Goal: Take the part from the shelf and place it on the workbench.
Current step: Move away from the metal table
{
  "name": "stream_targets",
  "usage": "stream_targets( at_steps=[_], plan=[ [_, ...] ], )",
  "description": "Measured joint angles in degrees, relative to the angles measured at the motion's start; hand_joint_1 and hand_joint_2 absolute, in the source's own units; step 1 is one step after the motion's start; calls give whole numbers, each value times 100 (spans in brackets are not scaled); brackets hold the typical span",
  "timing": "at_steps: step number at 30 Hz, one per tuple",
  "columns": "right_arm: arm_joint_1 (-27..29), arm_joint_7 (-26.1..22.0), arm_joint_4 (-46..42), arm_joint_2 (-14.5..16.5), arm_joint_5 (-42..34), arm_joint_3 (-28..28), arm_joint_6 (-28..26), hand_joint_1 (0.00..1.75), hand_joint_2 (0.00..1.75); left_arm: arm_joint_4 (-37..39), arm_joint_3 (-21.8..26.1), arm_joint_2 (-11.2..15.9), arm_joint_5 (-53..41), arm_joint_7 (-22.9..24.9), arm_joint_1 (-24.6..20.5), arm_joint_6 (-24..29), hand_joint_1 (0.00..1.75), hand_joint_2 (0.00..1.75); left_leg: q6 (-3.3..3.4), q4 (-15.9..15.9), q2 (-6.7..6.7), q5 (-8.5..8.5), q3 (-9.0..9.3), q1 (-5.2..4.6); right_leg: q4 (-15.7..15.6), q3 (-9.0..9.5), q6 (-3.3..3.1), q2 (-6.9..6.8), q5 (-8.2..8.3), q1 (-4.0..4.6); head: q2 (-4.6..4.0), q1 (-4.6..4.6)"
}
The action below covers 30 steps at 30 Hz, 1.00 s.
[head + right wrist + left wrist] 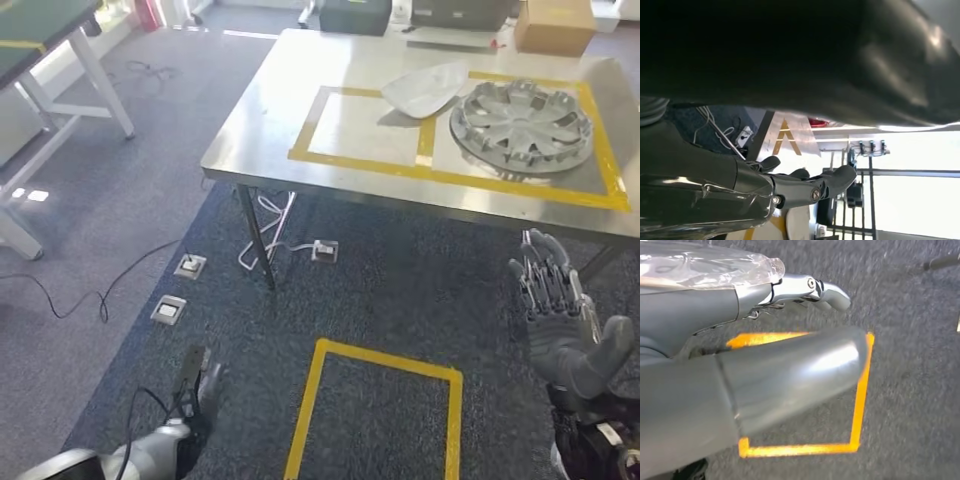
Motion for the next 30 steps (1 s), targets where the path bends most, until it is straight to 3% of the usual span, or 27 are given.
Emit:
stream_targets(
  at_steps=[2,3,4,5,6,7,8,10,11,12,14,15,17,19,20,21,23,25,28,30],
  plan=[
    [-83,-22,75,27,-13,13,31,0,0,0,29,25,8,-2,7,-5,0,0,-62,676,-6,-675,-225,16,-5,-185,-69,-14,157,-8,0,-29],
    [-108,-34,111,34,-19,19,41,0,0,0,38,36,11,-3,10,-5,0,0,-86,1118,-6,-928,-328,18,-2,-288,-83,-17,233,-4,0,-53],
    [-121,-45,147,37,-26,23,52,0,0,0,44,46,14,-7,16,-5,0,0,-102,1511,-6,-994,-395,20,1,-384,-85,-20,303,0,0,-62],
    [-127,-55,183,38,-33,28,62,0,0,0,51,54,15,-10,27,-4,0,0,-108,1780,-6,-882,-408,22,6,-477,-82,-26,374,4,0,-68],
    [-132,-62,214,38,-41,34,70,0,0,0,63,58,15,-15,39,-3,0,0,-102,1863,-6,-667,-339,24,12,-568,-76,-31,441,8,0,-74],
    [-140,-69,243,39,-49,39,75,0,0,0,81,63,16,-20,49,-1,0,0,-82,1729,-6,-463,-163,25,20,-652,-66,-33,504,13,0,-80],
    [-149,-74,267,44,-55,43,79,0,0,0,101,69,16,-24,52,1,0,0,-48,1377,-8,-382,135,20,30,-720,-52,-35,562,17,0,-89],
    [-173,-82,302,60,-62,48,83,0,0,-1,137,87,17,-35,41,5,0,0,32,342,-9,-584,864,-6,58,-802,-10,-33,652,38,0,-101],
    [-183,-85,316,68,-68,48,84,0,0,-2,150,96,19,-43,34,8,0,0,70,-42,-10,-719,1109,-27,64,-822,20,-35,695,39,0,-94],
    [-191,-86,331,72,-74,50,85,0,0,-2,160,103,21,-51,36,10,0,0,105,-266,-8,-788,1229,-43,66,-836,55,-36,735,37,0,-86],
    [-194,-87,362,74,-83,55,86,0,0,-2,174,105,30,-62,58,22,0,0,190,-338,10,-739,1216,-33,111,-890,118,-26,736,19,0,-62],
    [-191,-87,376,75,-84,58,86,0,0,-2,178,105,33,-62,70,27,0,0,237,-353,24,-697,1193,-21,254,-963,143,-16,617,10,0,-49],
    [-188,-88,406,79,-85,64,87,0,0,-2,180,105,36,-62,79,34,0,0,296,-361,47,-617,1118,-15,919,-1216,183,1,167,-7,0,-6],
    [-180,-88,442,79,-85,68,88,0,0,-2,182,106,38,-62,95,38,0,0,306,-345,57,-549,1023,-20,1717,-1447,224,0,-223,-23,0,22],
    [-175,-88,461,79,-85,69,89,0,0,-2,182,106,39,-63,110,42,0,0,301,-330,63,-521,978,-20,1880,-1444,239,-2,-275,-27,0,28],
    [-172,-88,479,79,-85,69,91,0,0,-2,183,105,41,-68,126,50,0,0,294,-311,72,-503,940,-19,1791,-1322,245,-6,-218,-30,0,30],
    [-175,-88,502,79,-84,68,104,0,0,-2,185,103,43,-89,148,77,0,0,278,-261,97,-491,894,-17,1017,-814,228,-58,57,-28,0,35],
    [-188,-86,513,79,-83,67,123,0,0,-2,188,102,37,-112,153,105,0,0,239,-203,133,-487,846,-39,308,-410,179,-137,190,4,0,38],
    [-189,-74,534,79,-82,66,137,0,0,-2,196,103,18,-143,163,121,0,0,147,-164,208,-452,778,-59,125,-338,73,-98,205,26,0,25],
    [-189,-64,547,80,-80,68,145,0,0,-4,209,105,19,-180,159,118,0,0,78,-28,176,-552,719,-47,96,-364,2,-44,267,-1,0,15]
  ],
)
